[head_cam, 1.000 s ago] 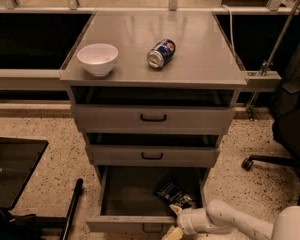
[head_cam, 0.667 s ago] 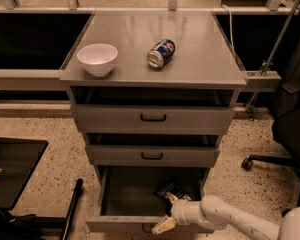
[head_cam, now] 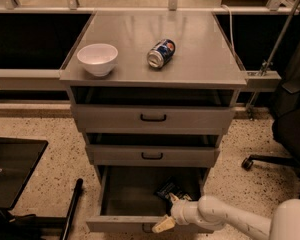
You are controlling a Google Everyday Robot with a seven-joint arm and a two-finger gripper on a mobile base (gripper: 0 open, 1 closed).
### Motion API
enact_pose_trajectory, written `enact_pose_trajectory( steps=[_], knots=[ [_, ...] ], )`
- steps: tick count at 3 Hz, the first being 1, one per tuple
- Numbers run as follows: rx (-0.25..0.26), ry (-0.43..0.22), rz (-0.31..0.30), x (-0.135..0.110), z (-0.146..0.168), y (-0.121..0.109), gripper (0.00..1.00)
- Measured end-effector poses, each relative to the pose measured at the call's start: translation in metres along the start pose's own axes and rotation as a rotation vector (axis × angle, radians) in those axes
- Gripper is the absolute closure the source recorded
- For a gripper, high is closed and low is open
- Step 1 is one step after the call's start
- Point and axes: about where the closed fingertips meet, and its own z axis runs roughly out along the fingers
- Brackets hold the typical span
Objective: Pick blue chip bag from bottom drawer and place on counter
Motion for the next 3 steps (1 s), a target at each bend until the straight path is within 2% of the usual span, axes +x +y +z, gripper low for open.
enact_pose_trajectory(
  steps=[1, 2, 3],
  knots=[
    [0.145, 0.064, 0.011, 0.005, -0.005, -0.035, 0.0],
    [0.223, 0.065, 0.01, 0.006, -0.008, -0.055, 0.0],
    [0.227, 0.055, 0.021, 0.001, -0.007, -0.064, 0.0]
  ],
)
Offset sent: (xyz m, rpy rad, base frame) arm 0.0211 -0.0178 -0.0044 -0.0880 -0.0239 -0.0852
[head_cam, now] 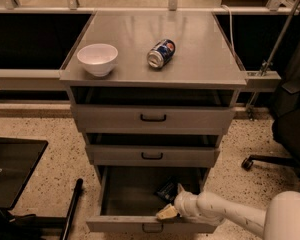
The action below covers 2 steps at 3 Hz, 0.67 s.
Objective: Pick blue chip bag from bottom drawer and place on counter
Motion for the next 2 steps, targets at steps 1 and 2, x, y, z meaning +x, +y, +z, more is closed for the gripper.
enact_pose_trajectory(
  steps=[1, 2],
  knots=[
    [0.044, 0.007, 0.012, -0.0131, 0.0073, -0.0248, 0.0],
    [0.044, 0.007, 0.013, -0.013, 0.0074, -0.0249, 0.0]
  ],
)
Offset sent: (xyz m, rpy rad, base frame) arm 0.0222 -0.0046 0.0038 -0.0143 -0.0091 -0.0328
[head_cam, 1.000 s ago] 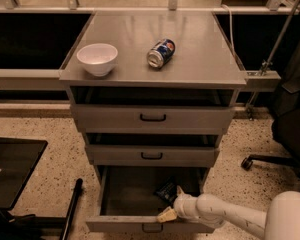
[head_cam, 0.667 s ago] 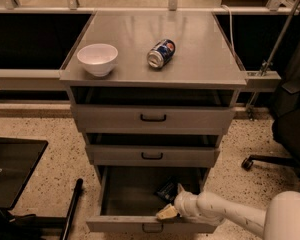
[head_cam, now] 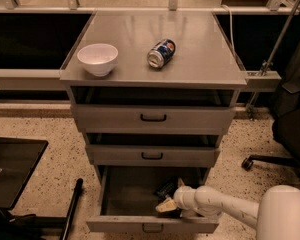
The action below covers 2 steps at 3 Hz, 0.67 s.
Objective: Pick blue chip bag from bottom drawer and place on counter
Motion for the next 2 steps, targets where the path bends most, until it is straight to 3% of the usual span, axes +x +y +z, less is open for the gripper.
enact_pose_trajectory(
  steps=[2],
  knots=[
    [0.104, 0.092, 0.054, 0.03, 0.044, -0.012, 0.0]
  ],
)
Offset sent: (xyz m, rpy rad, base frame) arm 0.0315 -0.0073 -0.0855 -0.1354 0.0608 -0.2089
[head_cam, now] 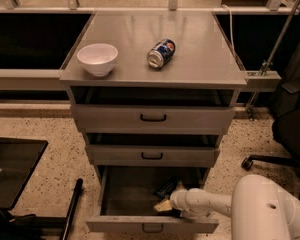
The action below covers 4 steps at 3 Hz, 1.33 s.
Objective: Pick blue chip bag from bottom drawer and place on counter
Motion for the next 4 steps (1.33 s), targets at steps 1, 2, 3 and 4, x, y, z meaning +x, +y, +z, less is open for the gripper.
enact_pose_trajectory(
  steps=[1, 2, 3, 4],
  knots=[
    [-0.002, 0.001, -0.004, 0.0, 0.0, 0.001, 0.0],
    [-0.028, 0.037, -0.005, 0.015, 0.014, 0.009, 0.0],
    [-0.03, 0.04, -0.007, 0.016, 0.015, 0.009, 0.0],
    [-0.03, 0.04, -0.007, 0.016, 0.015, 0.009, 0.19]
  ],
)
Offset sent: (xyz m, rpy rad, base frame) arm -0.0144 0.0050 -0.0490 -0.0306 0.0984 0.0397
